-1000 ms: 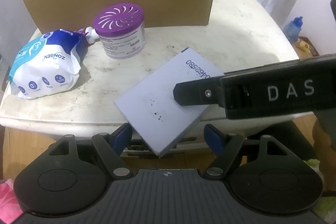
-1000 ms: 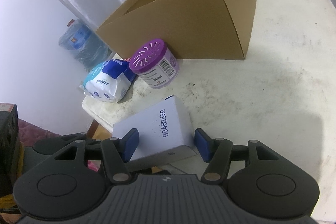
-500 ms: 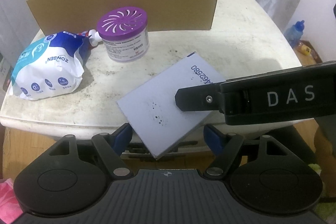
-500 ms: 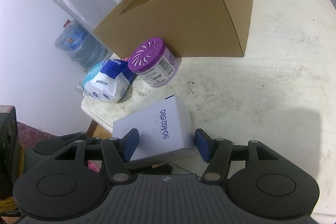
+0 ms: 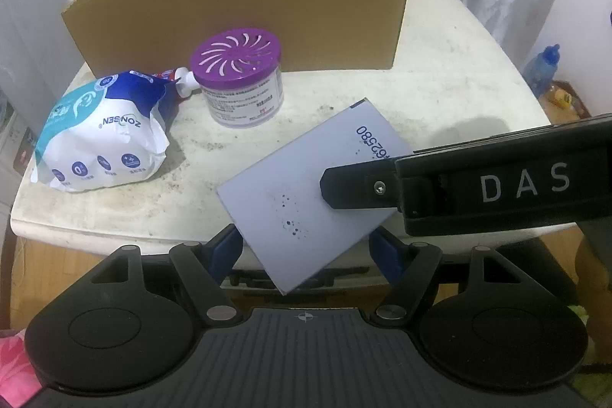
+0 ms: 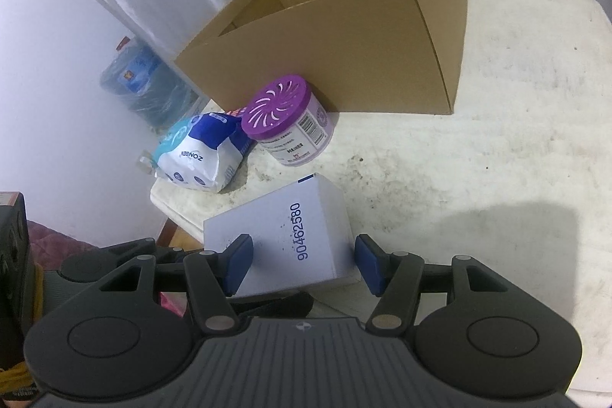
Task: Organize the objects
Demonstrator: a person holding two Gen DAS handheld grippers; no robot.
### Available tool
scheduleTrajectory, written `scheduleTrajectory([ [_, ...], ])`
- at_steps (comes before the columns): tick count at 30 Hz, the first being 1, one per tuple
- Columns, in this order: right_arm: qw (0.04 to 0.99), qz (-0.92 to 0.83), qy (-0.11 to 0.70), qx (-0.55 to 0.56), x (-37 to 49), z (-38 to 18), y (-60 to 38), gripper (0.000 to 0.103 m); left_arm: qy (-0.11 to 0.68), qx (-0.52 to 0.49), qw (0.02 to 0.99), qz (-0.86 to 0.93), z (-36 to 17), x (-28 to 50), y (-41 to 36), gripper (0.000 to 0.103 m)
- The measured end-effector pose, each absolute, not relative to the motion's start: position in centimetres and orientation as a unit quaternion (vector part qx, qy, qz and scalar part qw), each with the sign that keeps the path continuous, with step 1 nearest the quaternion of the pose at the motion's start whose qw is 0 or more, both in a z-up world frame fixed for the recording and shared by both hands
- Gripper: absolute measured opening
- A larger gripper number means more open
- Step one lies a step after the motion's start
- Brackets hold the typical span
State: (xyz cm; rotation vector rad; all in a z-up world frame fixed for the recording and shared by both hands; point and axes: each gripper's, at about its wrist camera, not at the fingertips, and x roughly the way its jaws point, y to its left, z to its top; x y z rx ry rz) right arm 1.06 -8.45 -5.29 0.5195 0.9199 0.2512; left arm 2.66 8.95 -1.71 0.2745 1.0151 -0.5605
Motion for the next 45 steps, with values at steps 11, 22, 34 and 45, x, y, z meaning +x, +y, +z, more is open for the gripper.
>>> scheduleTrajectory([
  [11,0.874,0.12,0.413,0.227,0.5,-3.1,-7.5,0.063,0.448,0.131,0.846,-0.259,0.5,1.9,9.6,0.072],
  [22,0.887,0.131,0.391,0.209,0.9,-1.1,-6.4,0.063,0.426,0.124,0.862,-0.246,2.5,2.0,10.9,0.072],
  [34,0.914,0.145,0.326,0.192,3.7,4.1,-6.3,0.063,0.357,0.127,0.898,-0.225,7.2,5.5,11.5,0.072],
  [45,0.937,0.148,0.278,0.154,12.4,10.6,-6.6,0.063,0.306,0.162,0.908,-0.234,13.0,14.9,10.7,0.072],
])
